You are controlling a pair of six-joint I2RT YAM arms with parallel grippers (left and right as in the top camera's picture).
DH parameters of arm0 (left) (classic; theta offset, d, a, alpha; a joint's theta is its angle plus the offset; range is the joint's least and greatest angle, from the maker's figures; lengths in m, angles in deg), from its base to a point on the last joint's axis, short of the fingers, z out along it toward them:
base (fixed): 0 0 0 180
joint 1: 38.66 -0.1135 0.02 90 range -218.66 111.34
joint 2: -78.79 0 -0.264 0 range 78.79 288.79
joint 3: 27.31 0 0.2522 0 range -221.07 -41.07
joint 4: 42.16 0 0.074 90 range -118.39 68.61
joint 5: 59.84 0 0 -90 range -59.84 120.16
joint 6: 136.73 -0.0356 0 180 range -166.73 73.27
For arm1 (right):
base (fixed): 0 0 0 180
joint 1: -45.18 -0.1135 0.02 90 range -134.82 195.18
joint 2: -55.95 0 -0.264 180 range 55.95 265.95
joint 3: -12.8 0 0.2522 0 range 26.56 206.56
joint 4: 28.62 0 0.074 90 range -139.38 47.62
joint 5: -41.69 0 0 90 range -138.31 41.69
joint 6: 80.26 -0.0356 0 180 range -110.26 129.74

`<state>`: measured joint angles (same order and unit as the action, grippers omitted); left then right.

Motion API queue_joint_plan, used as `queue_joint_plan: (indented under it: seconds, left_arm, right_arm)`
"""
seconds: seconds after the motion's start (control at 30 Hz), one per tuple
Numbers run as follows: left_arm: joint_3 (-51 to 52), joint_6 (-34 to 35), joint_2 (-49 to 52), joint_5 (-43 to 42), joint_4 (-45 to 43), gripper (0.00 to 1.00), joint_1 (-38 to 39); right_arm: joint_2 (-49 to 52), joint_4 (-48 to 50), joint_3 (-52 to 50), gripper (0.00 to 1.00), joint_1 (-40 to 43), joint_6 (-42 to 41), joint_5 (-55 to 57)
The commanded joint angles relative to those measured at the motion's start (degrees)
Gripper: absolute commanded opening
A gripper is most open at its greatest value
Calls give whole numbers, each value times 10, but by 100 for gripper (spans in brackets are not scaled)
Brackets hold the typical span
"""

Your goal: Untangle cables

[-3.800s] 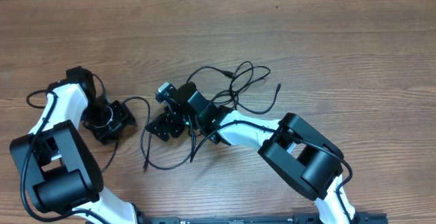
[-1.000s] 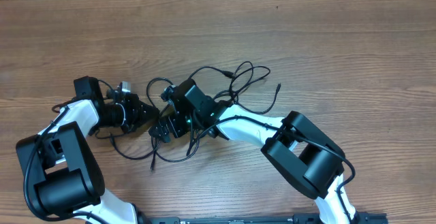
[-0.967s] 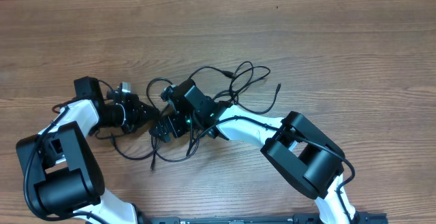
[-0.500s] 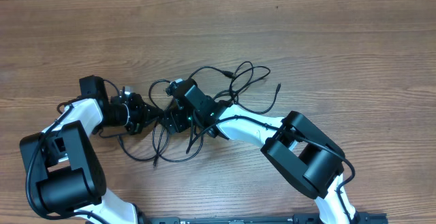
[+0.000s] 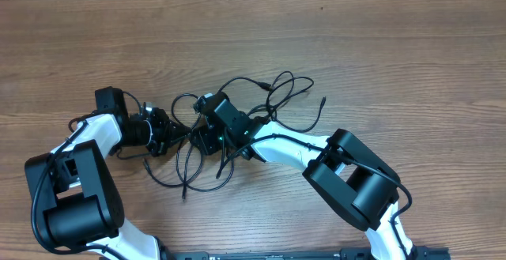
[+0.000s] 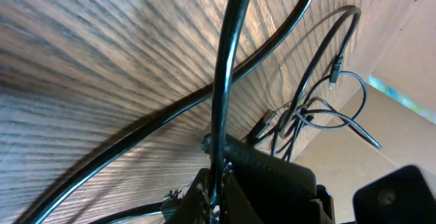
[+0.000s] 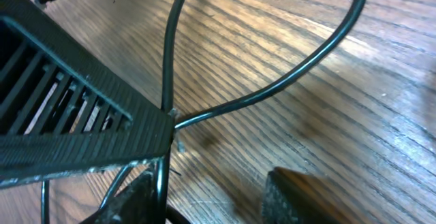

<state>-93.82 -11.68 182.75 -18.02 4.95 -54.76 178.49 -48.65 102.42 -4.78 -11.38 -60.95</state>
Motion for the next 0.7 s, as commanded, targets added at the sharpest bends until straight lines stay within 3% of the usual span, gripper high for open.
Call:
queue_joint_plan:
  seconds: [0.0, 0.13, 0.27, 0.47, 0.67]
  left_arm:
    - [7, 10, 8, 6, -5, 4, 4]
    - [7, 10, 8, 5, -8, 4, 4]
    - [6, 9, 8, -30, -14, 4, 3]
    - [-6, -4, 8, -161, -65, 4, -15]
    - [-38, -4, 4, -170, -67, 4, -40]
  right_arm:
    - [7, -1, 4, 40, 2, -1, -5]
    - [7, -1, 4, 28, 2, -1, -5]
    - [7, 0, 4, 4, 2, 2, -5]
    - [7, 2, 4, 4, 2, 2, -5]
    - [7, 5, 4, 4, 2, 6, -4]
